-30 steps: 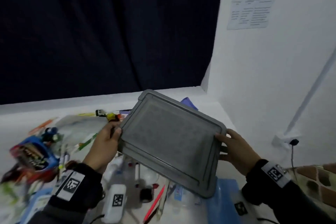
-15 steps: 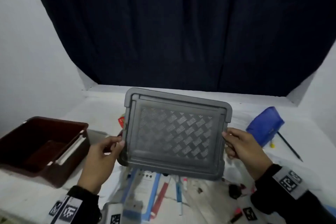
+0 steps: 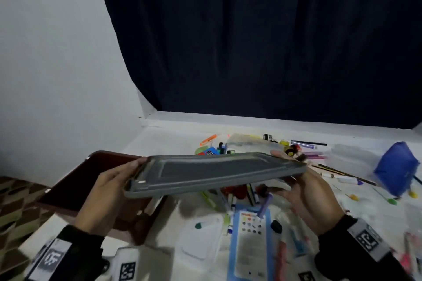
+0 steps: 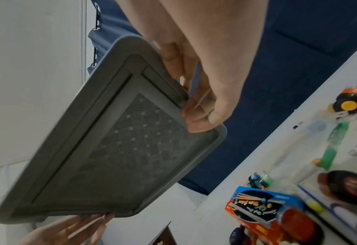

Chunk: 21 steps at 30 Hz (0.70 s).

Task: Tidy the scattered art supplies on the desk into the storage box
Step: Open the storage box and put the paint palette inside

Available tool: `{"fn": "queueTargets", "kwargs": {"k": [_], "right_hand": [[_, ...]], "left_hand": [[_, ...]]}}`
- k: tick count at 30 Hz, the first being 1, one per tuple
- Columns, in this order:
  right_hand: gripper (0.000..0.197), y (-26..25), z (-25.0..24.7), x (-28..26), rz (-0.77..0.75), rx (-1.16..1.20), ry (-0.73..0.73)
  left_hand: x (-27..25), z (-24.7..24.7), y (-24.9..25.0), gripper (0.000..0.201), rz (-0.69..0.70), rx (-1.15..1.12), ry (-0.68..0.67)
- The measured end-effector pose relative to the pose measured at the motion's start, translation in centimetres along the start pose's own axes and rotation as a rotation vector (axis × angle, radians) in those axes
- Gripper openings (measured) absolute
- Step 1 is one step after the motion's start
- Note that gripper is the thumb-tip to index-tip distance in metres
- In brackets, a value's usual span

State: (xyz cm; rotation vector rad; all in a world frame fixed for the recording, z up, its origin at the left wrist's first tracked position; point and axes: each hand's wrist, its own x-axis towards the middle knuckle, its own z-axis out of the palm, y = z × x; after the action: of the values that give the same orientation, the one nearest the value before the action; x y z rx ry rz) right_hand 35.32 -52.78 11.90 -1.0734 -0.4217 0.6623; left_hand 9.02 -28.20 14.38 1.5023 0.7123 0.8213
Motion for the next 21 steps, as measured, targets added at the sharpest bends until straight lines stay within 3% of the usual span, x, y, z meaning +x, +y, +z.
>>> {"fn": "queueTargets", "kwargs": {"k": [3,6,10,16,21], "right_hand": [[0.039,0.5,2.2,1.9,0.025,0.028,-0.065],[0.036,0.6,4.6,4.7,0.062,0.113,-0.092],[0.029,0.5,7.7,8.8,-0.092,-0.185,-0.115],[0.039,-0.2,13.1,15.0,-0.226,-0.411,-0.14],[0.021,1.6,16.8,17.4,-0.186,-0.543,-0.217]], "left_hand": [[2.8,-1.6,1.0,0.029,0.036,-0.005,0.01],[6.2,-2.9,1.7,0.044,0.004,-0.003,0.016],[10.7,-4.8,2.9,0.062,0.019,0.081,-0.016],[16.7,-6.5,5.4,0.057,0.11,0.172,-0.08],[19.2,-8.2,5.9,0.055,0.102,0.102,-0.026]]}}
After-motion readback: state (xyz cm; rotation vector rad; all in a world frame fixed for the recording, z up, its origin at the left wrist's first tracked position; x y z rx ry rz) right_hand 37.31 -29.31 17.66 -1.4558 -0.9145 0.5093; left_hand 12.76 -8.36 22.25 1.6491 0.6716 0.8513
